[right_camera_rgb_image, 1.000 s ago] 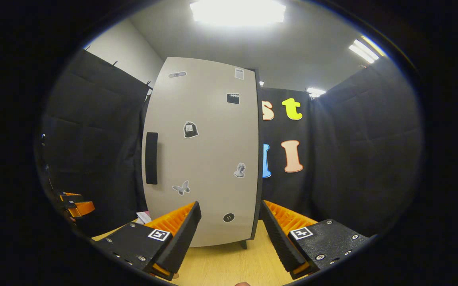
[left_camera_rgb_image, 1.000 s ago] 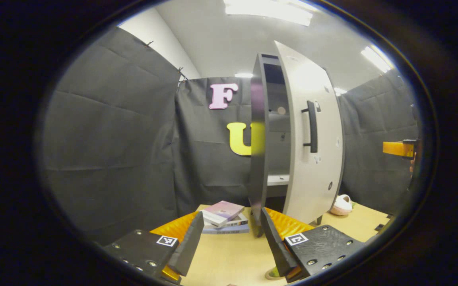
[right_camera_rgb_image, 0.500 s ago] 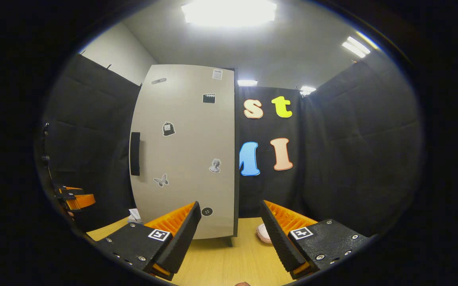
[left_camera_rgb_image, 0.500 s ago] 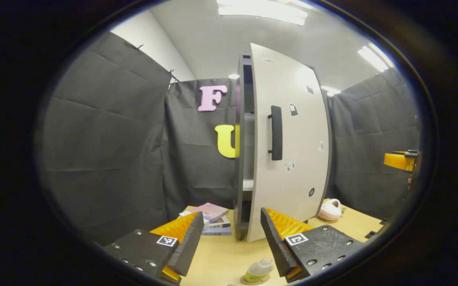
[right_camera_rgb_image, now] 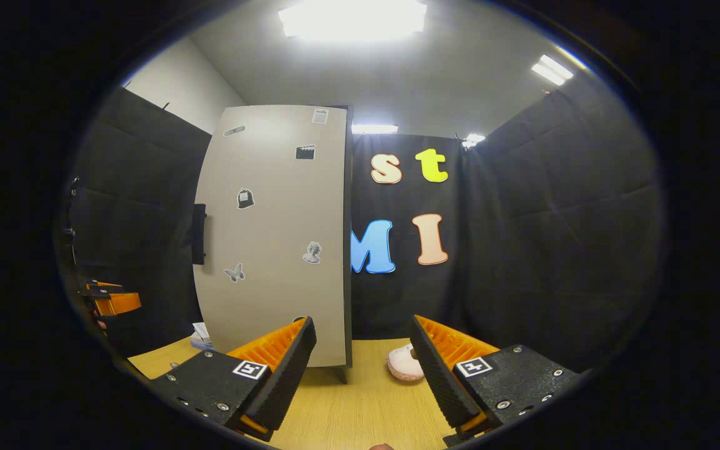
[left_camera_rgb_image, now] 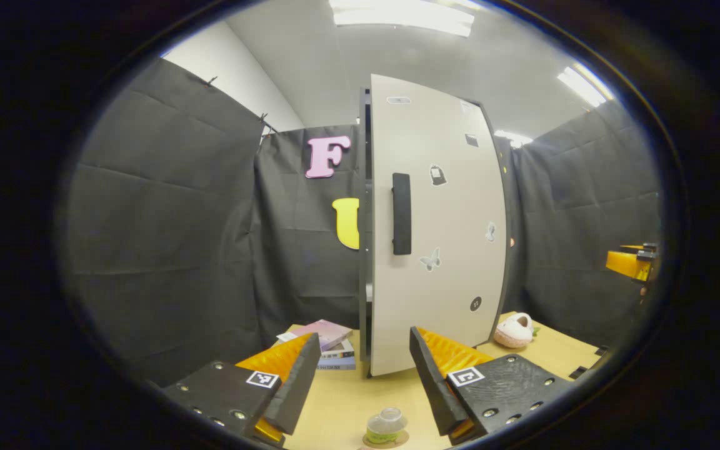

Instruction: Open the cabinet door with the right hand, grasp the bottle in the cabinet with the left hand and place it on the coaster, then close the cabinet door with the right hand.

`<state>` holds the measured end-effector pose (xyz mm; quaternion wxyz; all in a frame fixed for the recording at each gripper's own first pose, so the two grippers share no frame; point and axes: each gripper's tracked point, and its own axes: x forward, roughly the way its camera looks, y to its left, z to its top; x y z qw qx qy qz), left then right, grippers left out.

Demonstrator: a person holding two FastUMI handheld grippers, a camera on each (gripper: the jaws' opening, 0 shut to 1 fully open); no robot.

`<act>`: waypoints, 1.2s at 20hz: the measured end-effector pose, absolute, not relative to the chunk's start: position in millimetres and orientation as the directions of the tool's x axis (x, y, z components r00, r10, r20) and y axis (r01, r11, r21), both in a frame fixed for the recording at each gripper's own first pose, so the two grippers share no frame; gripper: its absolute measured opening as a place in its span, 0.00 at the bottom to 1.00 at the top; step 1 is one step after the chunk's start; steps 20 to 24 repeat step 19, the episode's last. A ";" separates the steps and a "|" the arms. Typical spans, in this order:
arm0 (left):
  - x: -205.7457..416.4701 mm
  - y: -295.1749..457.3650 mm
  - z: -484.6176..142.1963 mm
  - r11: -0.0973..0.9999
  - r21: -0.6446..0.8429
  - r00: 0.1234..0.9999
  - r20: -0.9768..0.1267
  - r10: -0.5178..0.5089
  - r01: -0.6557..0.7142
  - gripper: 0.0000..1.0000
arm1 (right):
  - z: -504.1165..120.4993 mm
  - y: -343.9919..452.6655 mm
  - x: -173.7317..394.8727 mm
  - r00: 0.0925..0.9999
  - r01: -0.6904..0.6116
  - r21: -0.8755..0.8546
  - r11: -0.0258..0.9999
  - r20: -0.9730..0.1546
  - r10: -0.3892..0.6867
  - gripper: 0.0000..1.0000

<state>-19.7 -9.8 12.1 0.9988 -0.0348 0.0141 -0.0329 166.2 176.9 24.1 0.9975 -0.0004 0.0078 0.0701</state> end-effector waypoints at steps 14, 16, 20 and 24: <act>-18.7 1.0 17.7 0.997 -0.057 0.998 -0.025 -0.053 0.052 0.82 | 25.3 178.4 165.0 0.990 -0.139 -0.009 0.990 -0.010 0.139 0.94; -17.8 2.4 18.3 0.997 -0.059 0.998 -0.022 -0.054 0.053 0.86 | 26.1 180.8 166.5 0.990 -0.139 -0.013 0.990 -0.008 0.139 0.94; -18.7 4.4 20.5 0.997 -0.059 0.998 -0.017 -0.055 0.054 0.86 | 27.3 182.5 166.4 0.991 -0.137 -0.017 0.990 -0.004 0.137 0.94; -18.7 4.4 20.5 0.997 -0.059 0.998 -0.017 -0.055 0.054 0.86 | 27.3 182.5 166.4 0.991 -0.137 -0.017 0.990 -0.004 0.137 0.94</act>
